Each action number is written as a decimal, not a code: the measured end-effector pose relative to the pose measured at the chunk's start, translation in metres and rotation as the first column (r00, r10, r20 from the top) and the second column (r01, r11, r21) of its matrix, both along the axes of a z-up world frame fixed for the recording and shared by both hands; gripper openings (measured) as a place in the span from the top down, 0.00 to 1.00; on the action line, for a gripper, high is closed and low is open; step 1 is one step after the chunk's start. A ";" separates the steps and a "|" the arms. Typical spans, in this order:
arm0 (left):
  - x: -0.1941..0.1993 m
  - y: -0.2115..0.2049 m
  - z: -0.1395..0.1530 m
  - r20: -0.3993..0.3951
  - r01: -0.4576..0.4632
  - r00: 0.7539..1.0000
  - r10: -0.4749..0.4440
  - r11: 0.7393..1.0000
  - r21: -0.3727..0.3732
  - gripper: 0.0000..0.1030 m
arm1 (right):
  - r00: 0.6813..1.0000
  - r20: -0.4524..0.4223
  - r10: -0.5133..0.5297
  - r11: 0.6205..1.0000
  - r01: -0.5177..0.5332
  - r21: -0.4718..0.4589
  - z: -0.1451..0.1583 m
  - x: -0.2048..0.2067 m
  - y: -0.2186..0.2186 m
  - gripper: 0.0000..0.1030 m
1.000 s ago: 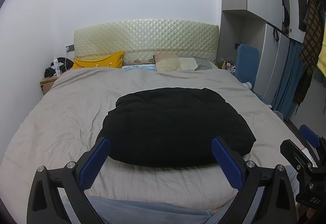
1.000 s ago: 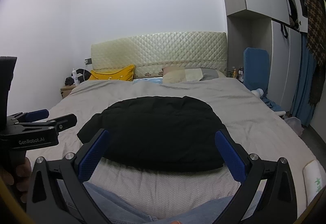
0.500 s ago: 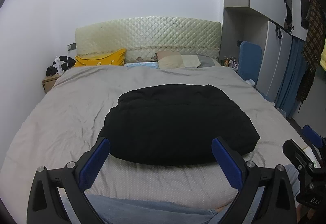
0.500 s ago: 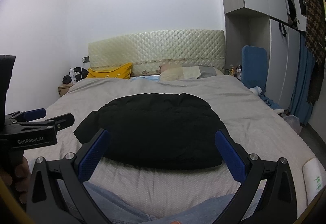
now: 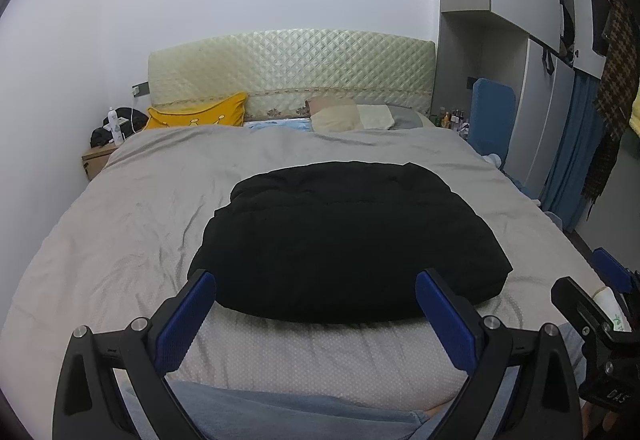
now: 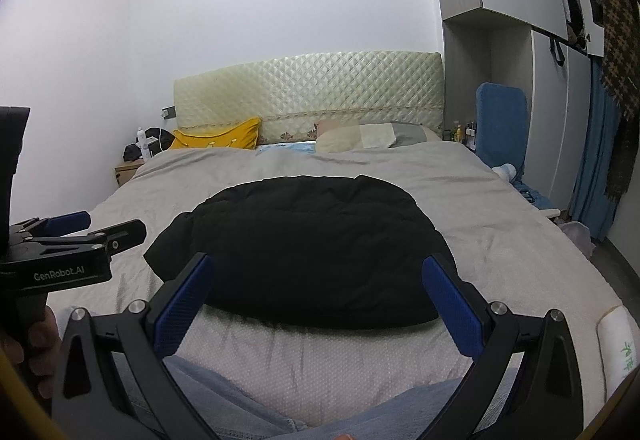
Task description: Fold large clothes
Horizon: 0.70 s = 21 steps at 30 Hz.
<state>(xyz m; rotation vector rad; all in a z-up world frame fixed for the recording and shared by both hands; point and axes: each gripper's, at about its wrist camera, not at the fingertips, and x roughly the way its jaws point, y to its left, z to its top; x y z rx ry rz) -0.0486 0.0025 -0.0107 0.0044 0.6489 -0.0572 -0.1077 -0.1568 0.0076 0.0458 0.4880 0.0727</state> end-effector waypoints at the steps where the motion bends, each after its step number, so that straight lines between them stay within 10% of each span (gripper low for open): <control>1: 0.000 0.000 0.000 0.002 0.000 1.000 0.000 1.000 0.001 0.02 | 1.000 -0.001 0.000 1.000 0.000 0.001 0.000 0.001 0.000 0.00; 21: -0.008 0.008 0.006 0.012 -0.005 1.000 0.005 1.000 -0.016 0.02 | 1.000 0.012 -0.003 1.000 0.003 -0.004 0.004 -0.001 0.002 0.00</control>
